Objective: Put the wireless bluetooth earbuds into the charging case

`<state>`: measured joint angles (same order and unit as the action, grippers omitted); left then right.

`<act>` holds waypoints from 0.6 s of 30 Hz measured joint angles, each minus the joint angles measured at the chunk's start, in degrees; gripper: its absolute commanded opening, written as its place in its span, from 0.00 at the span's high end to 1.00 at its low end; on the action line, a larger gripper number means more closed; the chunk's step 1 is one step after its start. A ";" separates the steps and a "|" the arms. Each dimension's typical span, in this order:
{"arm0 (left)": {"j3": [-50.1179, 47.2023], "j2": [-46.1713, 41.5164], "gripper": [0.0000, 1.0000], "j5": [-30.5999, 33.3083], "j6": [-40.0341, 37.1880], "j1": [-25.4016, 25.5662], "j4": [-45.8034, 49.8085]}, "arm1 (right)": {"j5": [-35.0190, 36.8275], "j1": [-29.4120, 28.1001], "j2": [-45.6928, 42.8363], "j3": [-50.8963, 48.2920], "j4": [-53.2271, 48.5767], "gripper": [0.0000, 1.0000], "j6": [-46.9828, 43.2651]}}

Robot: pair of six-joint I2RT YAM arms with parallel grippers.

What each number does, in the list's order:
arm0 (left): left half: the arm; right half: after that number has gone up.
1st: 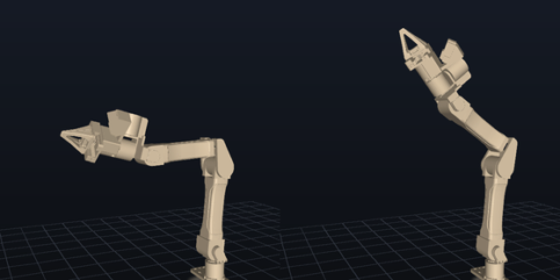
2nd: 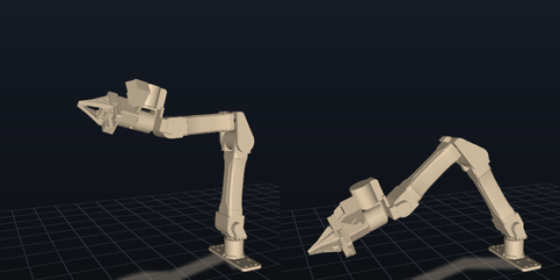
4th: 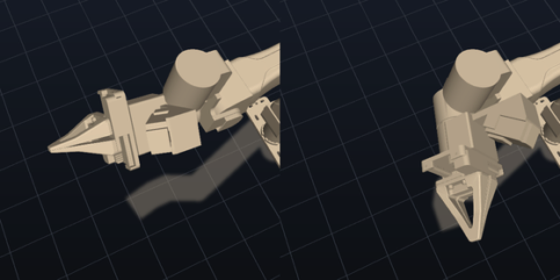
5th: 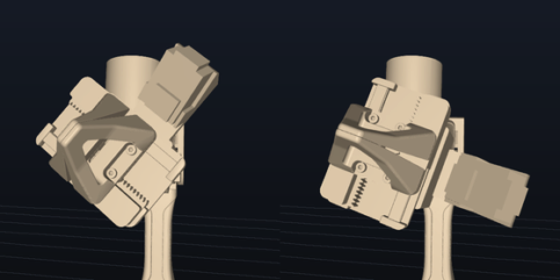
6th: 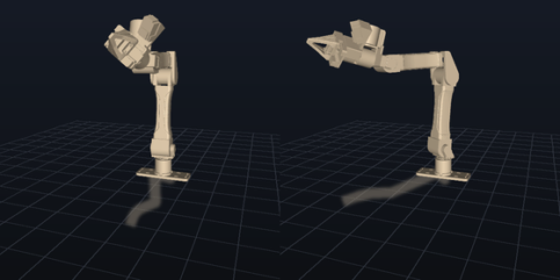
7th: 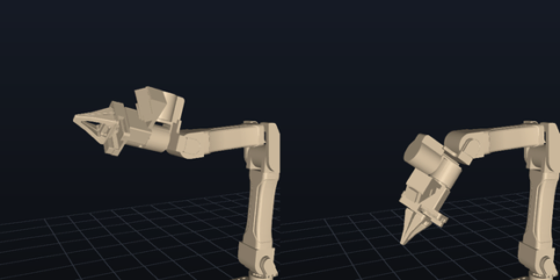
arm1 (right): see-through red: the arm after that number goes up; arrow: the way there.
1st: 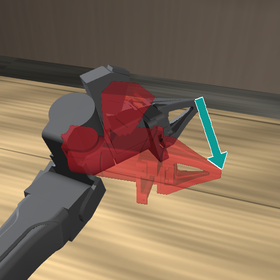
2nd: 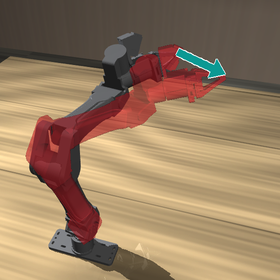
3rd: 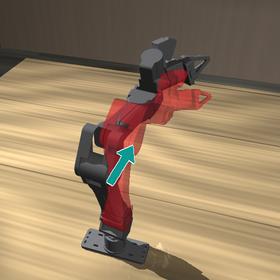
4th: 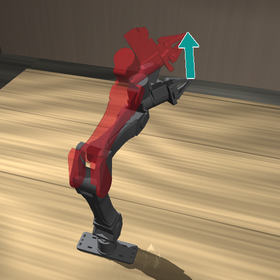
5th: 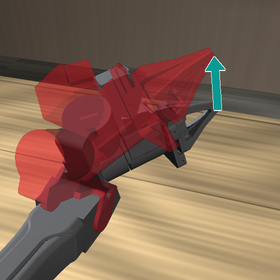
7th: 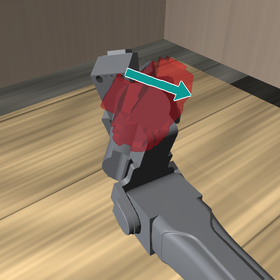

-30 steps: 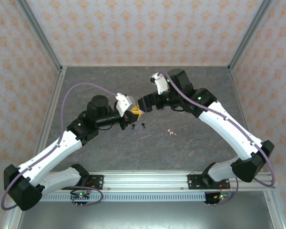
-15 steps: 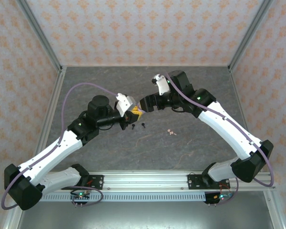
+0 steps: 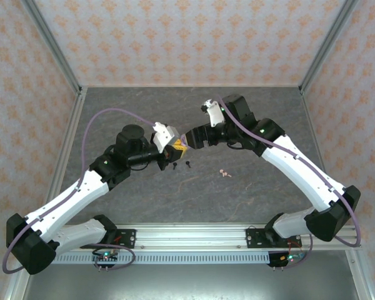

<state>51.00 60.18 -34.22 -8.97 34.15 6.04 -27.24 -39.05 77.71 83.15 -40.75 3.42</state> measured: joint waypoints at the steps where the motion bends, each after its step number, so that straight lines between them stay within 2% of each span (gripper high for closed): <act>1: 0.00 0.00 1.00 0.04 0.04 0.00 -0.24 | -0.02 -0.02 0.00 -0.15 -0.04 0.11 0.00; 10: -0.07 -0.02 1.00 0.17 0.81 0.00 -1.55 | -1.60 1.51 -0.46 -0.33 0.13 0.09 1.09; 14: -2.12 -0.98 1.00 0.17 2.84 0.00 -5.53 | -7.17 6.62 -4.50 -4.11 5.84 0.01 4.50; 18: -4.87 -2.27 1.00 0.15 5.99 0.00 -10.14 | -15.08 10.60 -9.16 -10.54 14.14 0.01 9.70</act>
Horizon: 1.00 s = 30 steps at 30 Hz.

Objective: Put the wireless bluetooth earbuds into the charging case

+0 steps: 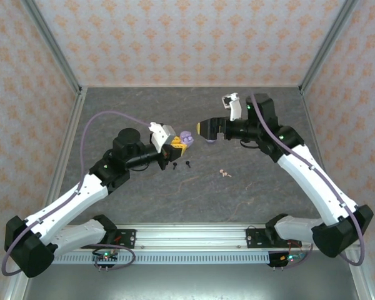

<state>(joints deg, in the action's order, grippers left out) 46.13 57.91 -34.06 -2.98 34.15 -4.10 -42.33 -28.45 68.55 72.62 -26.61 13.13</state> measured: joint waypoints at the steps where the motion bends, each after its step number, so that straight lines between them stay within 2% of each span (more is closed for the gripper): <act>1: -0.63 -0.31 1.00 0.00 0.72 0.00 -1.40 | -2.03 0.15 -0.33 -1.25 2.01 0.01 1.16; 7: -1.60 -0.76 1.00 -0.66 4.74 0.00 -7.69 | -12.15 0.02 0.70 -7.19 13.57 0.01 8.59; 13: -1.57 -0.50 1.00 -2.36 6.34 0.00 -9.20 | -17.33 -1.70 2.51 -9.16 23.10 0.00 14.25; 15: -1.57 -0.26 1.00 -2.78 6.62 0.00 -9.27 | -18.34 -2.29 2.60 -9.16 24.59 0.04 14.99; 22: -1.49 -0.17 1.00 -3.17 6.62 0.00 -9.31 | -20.76 -2.99 2.80 -7.82 26.45 0.17 15.56; 30: -0.81 -0.17 1.00 -3.41 6.56 0.00 -9.40 | -20.22 -3.02 2.64 -5.75 23.02 0.17 11.91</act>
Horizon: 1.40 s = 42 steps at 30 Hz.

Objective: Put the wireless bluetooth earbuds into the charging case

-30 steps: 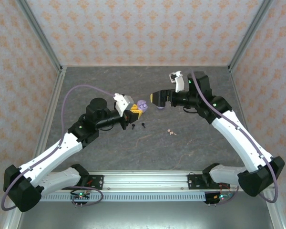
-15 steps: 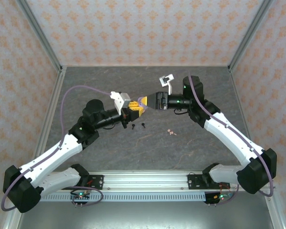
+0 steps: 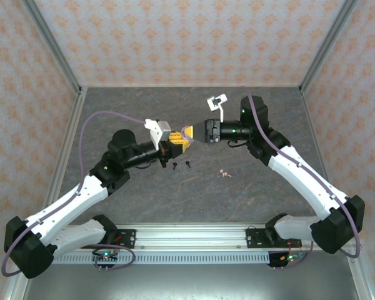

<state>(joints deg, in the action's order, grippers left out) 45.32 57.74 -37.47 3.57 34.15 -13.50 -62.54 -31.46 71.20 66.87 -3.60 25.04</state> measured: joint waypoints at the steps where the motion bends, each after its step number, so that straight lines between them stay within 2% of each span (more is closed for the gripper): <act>1: 0.02 0.00 1.00 -0.02 -0.04 0.00 0.11 | 0.11 0.00 -0.11 0.00 -0.22 0.17 -0.44; 15: 0.83 0.44 1.00 -0.13 -0.57 0.00 3.17 | 4.24 0.00 -6.67 0.11 -3.87 0.15 -7.08; 20: 1.16 1.18 1.00 2.45 -0.35 0.00 4.63 | 11.34 1.14 -5.90 2.29 -13.55 0.12 -10.58; 24: 1.57 4.02 1.00 5.29 1.79 -1.11 5.27 | 20.44 4.39 -5.81 3.02 -19.87 0.03 -11.15; 25: 1.57 5.44 1.00 5.55 3.13 -2.14 5.27 | 23.32 5.16 -5.79 2.99 -21.40 0.00 -10.86; 28: 1.60 10.75 1.00 6.56 7.26 -5.99 5.25 | 30.18 6.21 -5.86 2.14 -23.61 0.01 -10.12; 33: 4.66 22.93 1.00 6.69 13.25 -10.75 5.77 | 35.76 6.27 -6.82 -2.99 -23.78 0.01 -7.80; 42: 28.24 50.53 1.00 1.73 21.53 -11.63 13.25 | 38.95 6.27 -6.97 -6.82 -24.13 0.01 -5.11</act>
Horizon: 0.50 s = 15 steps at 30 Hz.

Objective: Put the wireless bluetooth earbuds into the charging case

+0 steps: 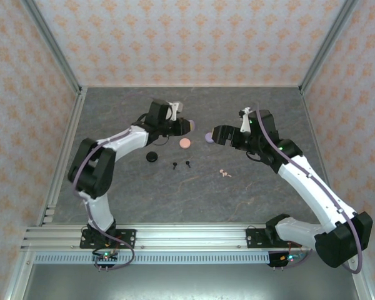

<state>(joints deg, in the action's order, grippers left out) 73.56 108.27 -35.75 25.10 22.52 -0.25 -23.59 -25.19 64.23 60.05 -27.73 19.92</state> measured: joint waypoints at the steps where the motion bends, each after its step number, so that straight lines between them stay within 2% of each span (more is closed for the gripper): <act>1: 2.60 2.86 1.00 -0.26 0.31 0.17 1.36 | 0.20 0.00 -0.17 -0.15 0.02 0.01 0.24; 6: 11.17 12.61 0.94 -1.33 0.59 1.55 7.32 | 1.14 0.00 -1.36 -1.40 0.07 0.01 1.14; 10: 14.27 16.74 0.89 -2.10 0.68 2.84 10.23 | 1.36 0.00 -1.97 -2.58 0.07 0.01 1.62; 15: 16.74 18.05 0.72 -2.80 1.09 3.10 11.45 | 1.60 0.00 -2.05 -2.80 0.04 0.01 1.95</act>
<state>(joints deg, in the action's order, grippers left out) 90.30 126.32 -38.54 26.20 25.63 11.20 -22.00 -25.19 62.17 57.25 -27.68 21.87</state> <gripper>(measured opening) 0.220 0.991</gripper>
